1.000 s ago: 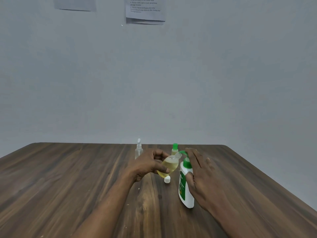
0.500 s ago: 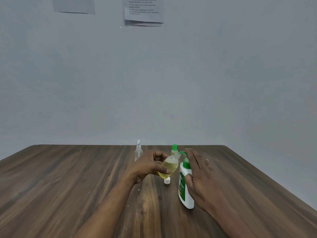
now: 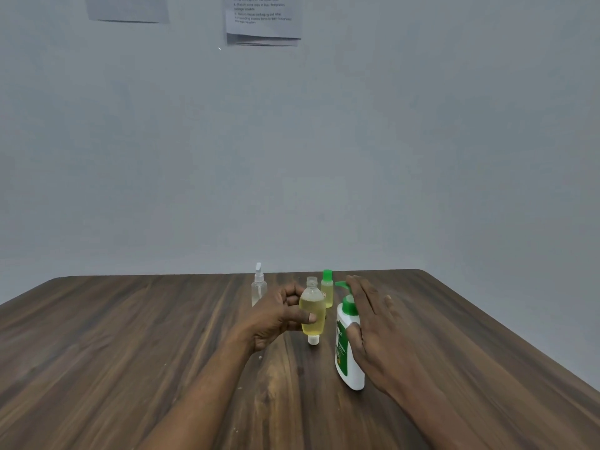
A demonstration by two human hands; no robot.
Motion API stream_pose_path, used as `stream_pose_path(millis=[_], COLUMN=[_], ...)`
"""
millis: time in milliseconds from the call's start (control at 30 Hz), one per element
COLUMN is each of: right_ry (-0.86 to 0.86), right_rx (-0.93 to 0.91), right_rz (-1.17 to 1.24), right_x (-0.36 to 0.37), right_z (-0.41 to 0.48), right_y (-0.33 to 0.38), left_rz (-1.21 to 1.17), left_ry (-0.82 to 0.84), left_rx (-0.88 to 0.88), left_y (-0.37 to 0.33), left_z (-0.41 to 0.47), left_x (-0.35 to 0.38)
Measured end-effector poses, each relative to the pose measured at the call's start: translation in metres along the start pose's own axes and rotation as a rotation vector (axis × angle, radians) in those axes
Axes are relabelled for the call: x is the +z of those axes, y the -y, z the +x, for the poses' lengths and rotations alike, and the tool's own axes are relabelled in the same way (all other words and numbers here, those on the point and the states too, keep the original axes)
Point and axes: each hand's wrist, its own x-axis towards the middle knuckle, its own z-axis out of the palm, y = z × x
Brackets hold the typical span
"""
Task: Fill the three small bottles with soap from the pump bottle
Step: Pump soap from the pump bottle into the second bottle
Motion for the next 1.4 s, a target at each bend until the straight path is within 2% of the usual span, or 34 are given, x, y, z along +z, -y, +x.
stream_pose_path(millis=[367,1400], right_ry=[-0.019,-0.03], right_rx=[0.007,0.001], right_rz=[0.027,0.03], right_x=[0.001,0.004], right_z=[0.0,0.0], right_y=[0.002,0.0], left_rz=[0.259,0.22], left_ry=[0.021,0.012], left_rx=[0.022,0.08], left_y=[-0.007,-0.01], left_z=[-0.002,-0.001], left_x=[-0.002,-0.001])
